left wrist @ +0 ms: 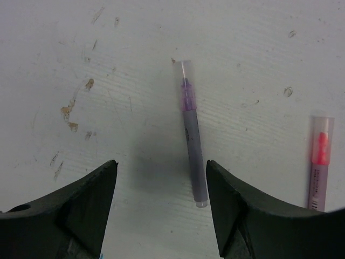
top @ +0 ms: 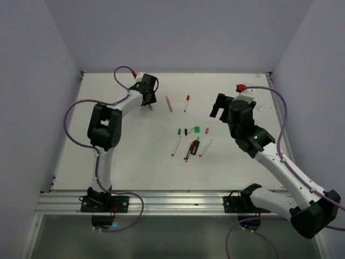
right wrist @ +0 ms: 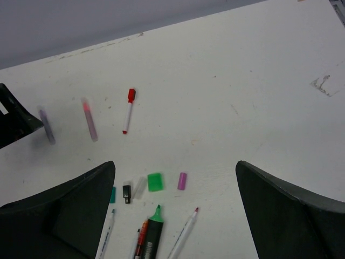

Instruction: Open the pen caps

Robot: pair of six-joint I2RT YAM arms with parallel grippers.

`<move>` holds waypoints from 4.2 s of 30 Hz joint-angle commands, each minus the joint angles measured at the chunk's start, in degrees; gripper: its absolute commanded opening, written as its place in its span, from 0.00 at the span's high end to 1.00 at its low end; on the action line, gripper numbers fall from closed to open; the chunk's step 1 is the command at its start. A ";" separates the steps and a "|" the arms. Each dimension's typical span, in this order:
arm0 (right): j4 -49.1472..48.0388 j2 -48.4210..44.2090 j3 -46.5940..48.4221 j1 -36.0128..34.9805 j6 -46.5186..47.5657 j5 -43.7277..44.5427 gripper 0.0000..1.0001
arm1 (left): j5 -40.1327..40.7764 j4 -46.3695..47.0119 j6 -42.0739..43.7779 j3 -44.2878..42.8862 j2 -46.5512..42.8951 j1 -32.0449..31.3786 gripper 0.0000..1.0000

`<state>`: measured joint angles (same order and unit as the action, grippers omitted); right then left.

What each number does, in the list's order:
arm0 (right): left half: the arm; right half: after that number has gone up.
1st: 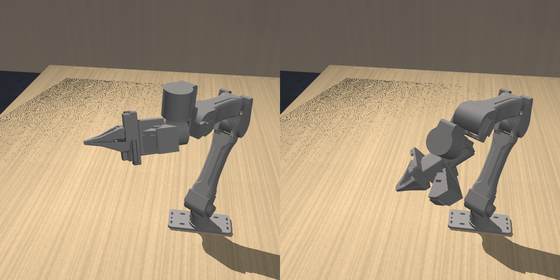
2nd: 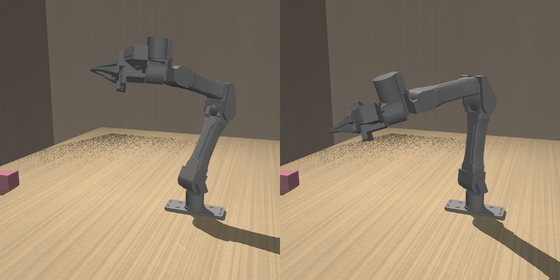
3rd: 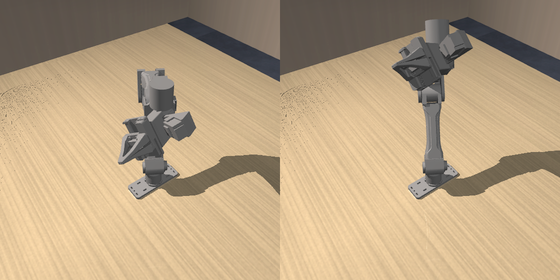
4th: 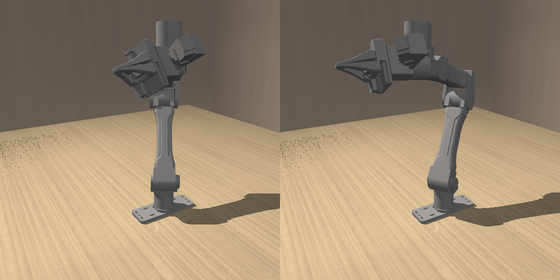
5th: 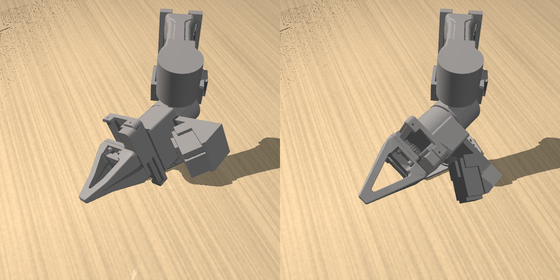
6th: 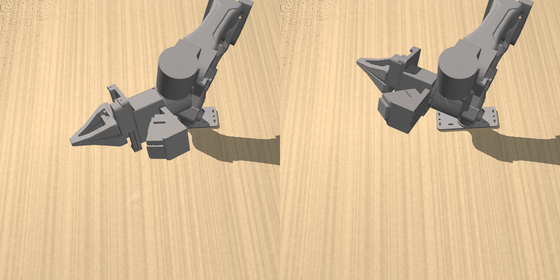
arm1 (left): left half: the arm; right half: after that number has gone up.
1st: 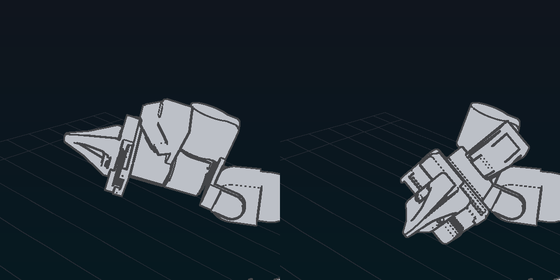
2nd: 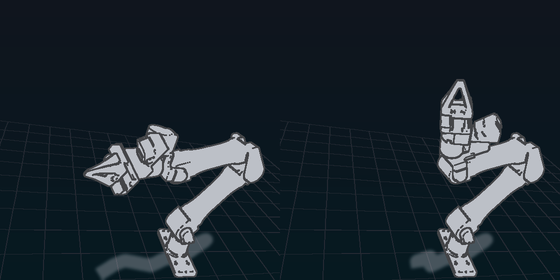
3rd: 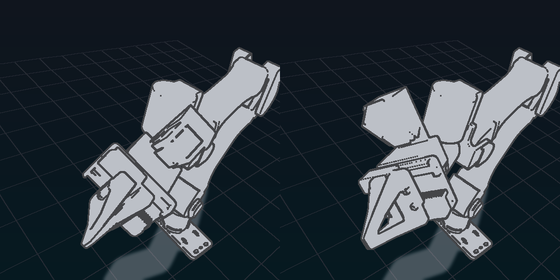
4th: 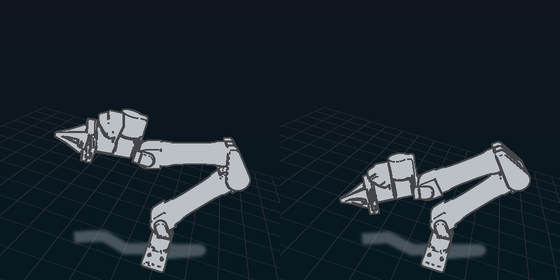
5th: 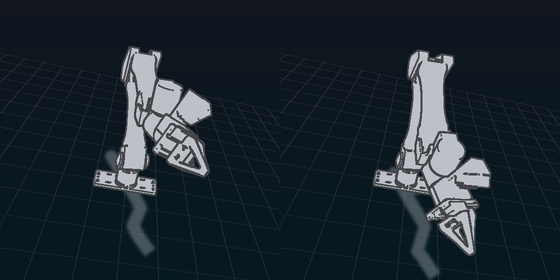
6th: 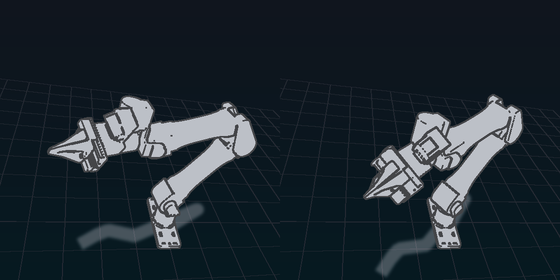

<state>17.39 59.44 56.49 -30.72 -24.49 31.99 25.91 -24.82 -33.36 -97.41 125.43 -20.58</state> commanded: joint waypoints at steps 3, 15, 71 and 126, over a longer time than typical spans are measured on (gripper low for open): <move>0.98 -0.73 -0.94 0.05 -0.12 0.53 0.02 | 0.98 3.19 0.76 -2.88 2.36 0.36 0.32; 2.74 -2.40 -2.70 0.05 -1.61 -0.26 0.01 | 3.35 3.64 1.90 -3.32 7.11 0.36 0.46; -24.94 38.47 13.56 -8.30 -28.33 -40.34 0.28 | -36.37 23.76 13.77 54.25 -59.24 -11.59 1.00; -27.06 36.98 11.45 -9.97 -27.10 -40.25 1.00 | -37.78 24.91 14.56 57.07 -59.42 -11.50 0.37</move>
<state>-7.40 98.30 67.83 -40.71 -52.82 -7.20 -10.83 -0.93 -20.14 -39.64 65.19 -31.97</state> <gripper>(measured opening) 0.196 0.629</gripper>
